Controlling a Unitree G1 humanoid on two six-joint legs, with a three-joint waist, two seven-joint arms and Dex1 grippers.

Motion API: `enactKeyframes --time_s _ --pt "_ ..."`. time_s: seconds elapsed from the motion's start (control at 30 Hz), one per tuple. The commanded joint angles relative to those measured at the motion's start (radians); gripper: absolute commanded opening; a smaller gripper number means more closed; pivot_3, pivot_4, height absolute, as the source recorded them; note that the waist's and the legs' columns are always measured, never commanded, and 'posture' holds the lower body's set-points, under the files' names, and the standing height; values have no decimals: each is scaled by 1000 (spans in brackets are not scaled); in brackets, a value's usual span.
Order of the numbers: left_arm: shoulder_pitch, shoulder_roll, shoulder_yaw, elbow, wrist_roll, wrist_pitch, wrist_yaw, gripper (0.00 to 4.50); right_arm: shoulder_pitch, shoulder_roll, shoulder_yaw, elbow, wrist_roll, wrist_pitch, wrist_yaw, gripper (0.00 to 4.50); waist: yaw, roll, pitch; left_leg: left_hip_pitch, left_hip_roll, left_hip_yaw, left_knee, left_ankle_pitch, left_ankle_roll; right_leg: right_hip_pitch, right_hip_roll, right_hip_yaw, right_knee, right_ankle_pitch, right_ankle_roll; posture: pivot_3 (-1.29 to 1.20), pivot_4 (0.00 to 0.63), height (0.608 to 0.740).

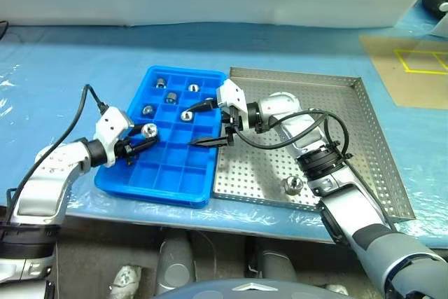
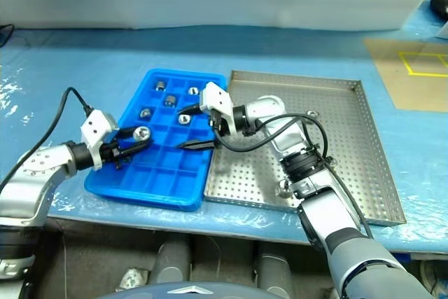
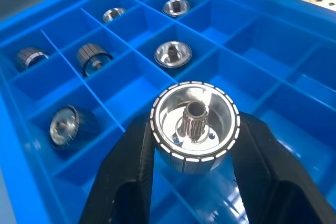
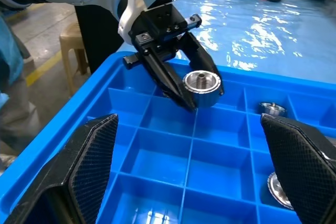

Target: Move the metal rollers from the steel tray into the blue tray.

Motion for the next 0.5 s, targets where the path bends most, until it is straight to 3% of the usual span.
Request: enactKeyframes --time_s 0.03,0.5 --pt "-45 -16 -13 46 20 -51 26 1709 8 -5 -21 -62 10 3 -9 4500 -2 0 0 0 0 0 0 0 0 0 0 0 0 0 0 182 150 740" --pt "-135 -79 -102 178 82 -59 71 1709 32 -25 -24 -104 10 23 -47 4500 -16 0 0 0 0 -2 7 0 0 0 -1 0 7 0 0 142 150 740"
